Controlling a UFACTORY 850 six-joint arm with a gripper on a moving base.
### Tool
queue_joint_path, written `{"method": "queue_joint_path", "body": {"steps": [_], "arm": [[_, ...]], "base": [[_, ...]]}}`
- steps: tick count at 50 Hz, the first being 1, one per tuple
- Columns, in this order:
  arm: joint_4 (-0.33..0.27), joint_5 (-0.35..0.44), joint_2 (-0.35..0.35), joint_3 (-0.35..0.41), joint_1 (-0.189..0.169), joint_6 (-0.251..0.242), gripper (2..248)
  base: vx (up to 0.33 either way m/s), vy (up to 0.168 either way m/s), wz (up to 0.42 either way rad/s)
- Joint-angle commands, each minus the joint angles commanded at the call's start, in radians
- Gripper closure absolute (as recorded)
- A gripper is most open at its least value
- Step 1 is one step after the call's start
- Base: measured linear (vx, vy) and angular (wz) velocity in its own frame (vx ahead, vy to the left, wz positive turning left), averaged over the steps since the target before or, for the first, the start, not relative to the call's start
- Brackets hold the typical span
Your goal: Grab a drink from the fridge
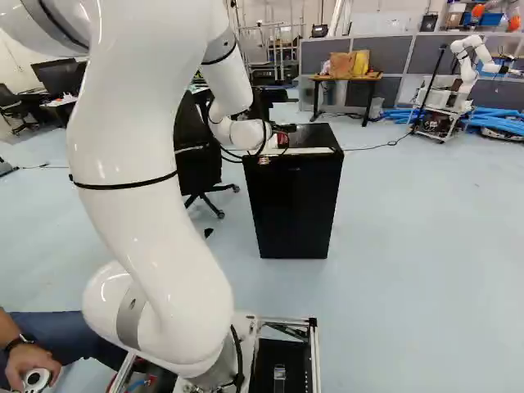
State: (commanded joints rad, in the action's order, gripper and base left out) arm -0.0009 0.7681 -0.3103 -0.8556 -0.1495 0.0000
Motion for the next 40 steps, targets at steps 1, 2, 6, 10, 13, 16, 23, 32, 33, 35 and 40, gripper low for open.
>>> {"method": "queue_joint_path", "body": {"steps": [1,2,6,10,13,16,23,32,33,35,40], "arm": [[0.0,0.003,-0.002,0.0,0.0,0.0,3],[0.0,0.005,-0.004,0.0,0.0,0.0,3],[0.0,0.014,-0.012,0.0,0.0,0.0,3],[0.0,0.021,-0.02,0.0,0.0,0.0,3],[0.0,0.027,-0.026,0.0,0.0,0.0,3],[0.0,0.035,-0.032,0.0,0.0,0.0,3],[0.0,0.062,-0.046,0.0,0.0,0.0,3],[0.0,0.103,-0.065,-0.001,0.0,0.0,3],[0.0,0.108,-0.068,-0.002,0.0,0.0,3],[0.0,0.118,-0.072,-0.003,0.0,0.0,3],[0.0,0.139,-0.084,-0.005,0.0,0.0,3]], "base": [[0.0,0.0,0.0],[0.0,0.0,0.0],[0.0,0.0,0.0],[0.0,0.0,0.0],[0.0,0.0,0.0],[0.0,0.0,0.0],[0.0,0.0,0.0],[0.0,0.0,0.0],[0.0,0.0,0.0],[0.0,0.0,0.0],[0.0,0.0,0.0]]}}
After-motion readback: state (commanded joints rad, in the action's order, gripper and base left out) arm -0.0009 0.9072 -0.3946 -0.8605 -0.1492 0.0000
